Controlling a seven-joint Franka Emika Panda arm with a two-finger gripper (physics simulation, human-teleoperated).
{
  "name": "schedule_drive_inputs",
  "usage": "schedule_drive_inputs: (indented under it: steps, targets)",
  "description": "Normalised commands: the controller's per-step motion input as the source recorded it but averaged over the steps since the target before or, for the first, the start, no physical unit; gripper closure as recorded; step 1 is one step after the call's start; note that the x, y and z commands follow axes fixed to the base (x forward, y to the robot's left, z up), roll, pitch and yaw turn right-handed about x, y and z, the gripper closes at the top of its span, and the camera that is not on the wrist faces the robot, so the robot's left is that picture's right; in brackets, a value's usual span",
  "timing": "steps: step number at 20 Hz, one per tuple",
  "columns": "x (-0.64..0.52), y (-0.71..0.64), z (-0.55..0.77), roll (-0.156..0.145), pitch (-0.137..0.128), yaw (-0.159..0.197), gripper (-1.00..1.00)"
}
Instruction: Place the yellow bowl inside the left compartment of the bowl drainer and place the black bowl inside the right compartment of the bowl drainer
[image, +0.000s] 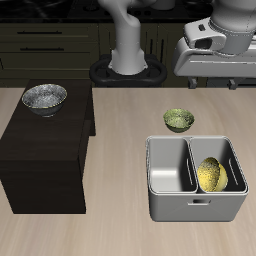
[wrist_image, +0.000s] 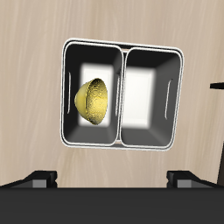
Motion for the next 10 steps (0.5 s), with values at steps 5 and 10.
schedule_drive_inputs:
  steps: [5,10]
  targets:
    - [-0.3,-0.2,0.43,0.008,-0.056,0.0,-1.0]
    - [-0.14,-0.12,0.14,0.008,-0.025,-0.006,-1.0]
